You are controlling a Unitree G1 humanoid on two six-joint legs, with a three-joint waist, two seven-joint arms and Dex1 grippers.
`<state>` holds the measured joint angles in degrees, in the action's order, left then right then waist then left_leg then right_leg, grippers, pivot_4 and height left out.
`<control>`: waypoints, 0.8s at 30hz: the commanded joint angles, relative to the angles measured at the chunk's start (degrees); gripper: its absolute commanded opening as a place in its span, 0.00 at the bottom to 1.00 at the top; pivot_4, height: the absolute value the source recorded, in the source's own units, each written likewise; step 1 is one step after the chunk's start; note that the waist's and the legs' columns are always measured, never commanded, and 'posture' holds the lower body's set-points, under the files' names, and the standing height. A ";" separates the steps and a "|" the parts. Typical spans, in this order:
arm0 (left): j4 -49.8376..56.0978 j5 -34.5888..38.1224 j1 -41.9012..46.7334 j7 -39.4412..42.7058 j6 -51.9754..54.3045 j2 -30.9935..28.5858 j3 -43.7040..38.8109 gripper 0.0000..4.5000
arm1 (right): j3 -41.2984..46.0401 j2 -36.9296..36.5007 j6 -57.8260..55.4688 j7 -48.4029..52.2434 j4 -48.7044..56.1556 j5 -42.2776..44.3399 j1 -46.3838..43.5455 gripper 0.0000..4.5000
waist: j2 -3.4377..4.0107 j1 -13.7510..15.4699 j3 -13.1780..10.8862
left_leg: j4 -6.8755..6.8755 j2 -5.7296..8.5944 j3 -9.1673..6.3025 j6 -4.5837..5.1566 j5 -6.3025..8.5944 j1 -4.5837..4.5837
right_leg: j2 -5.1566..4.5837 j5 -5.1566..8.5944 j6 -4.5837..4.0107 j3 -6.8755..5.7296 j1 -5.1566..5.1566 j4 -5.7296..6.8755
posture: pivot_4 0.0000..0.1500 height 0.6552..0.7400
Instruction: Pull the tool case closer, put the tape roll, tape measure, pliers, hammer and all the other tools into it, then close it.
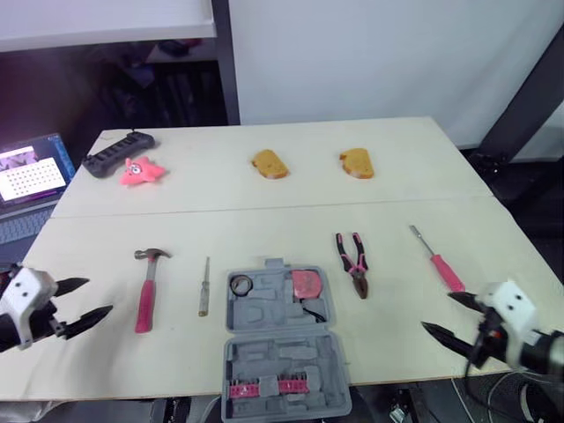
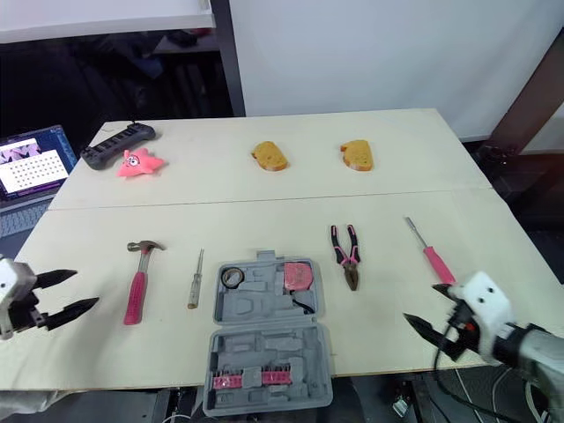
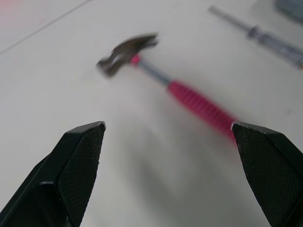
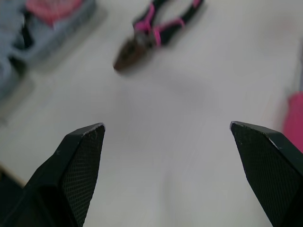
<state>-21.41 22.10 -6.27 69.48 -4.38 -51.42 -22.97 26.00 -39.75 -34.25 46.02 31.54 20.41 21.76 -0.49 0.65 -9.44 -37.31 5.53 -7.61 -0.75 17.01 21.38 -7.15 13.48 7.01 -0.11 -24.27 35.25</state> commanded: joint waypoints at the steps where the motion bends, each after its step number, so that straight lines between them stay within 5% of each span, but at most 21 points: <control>1: 13.59 2.38 -0.44 1.94 3.34 2.02 5.38 1.00 | -8.25 4.52 -12.61 -11.88 8.25 0.84 -6.73 1.00 | 0.00 -0.01 0.00 | -0.02 -0.02 0.00 -0.01 -0.01 0.00 | 0.02 -0.02 -0.04 0.02 0.00 0.00 | 1.00 0.79; 9: 31.14 5.97 0.98 4.68 6.32 5.01 13.34 1.00 | -24.21 21.40 -25.86 -38.64 4.60 -12.58 -18.53 1.00 | -0.02 0.05 0.02 | 0.14 -0.11 -0.05 -0.21 -0.07 0.11 | 0.23 -0.09 -0.13 0.00 -0.27 0.12 | 1.00 0.79; 20: 32.84 4.62 1.98 6.05 5.67 5.34 16.20 1.00 | -25.50 34.30 -19.03 -45.58 -14.03 -14.87 -25.38 1.00 | -0.03 -1.34 0.07 | 0.15 -0.23 -0.03 -0.38 -0.19 -0.04 | 0.46 -0.22 -0.31 0.00 -0.22 0.19 | 1.00 0.79; 24: 33.17 4.40 1.35 5.70 5.19 5.18 16.27 1.00 | -24.41 33.89 -17.27 -45.65 -16.59 -15.39 -25.15 0.68 | -0.09 -1.73 0.10 | 0.15 -0.25 -0.03 -0.38 -0.19 -0.09 | 0.50 -0.23 -0.31 -0.01 -0.20 0.23 | 1.00 0.79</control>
<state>10.68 26.49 -4.62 75.24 1.75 -45.94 -6.00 1.15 -5.84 -51.32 0.22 17.49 5.14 -4.24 -0.57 -1.08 -9.34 -37.16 5.27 -7.64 -1.13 16.83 21.28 -6.64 13.25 6.70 -0.12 -24.47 35.49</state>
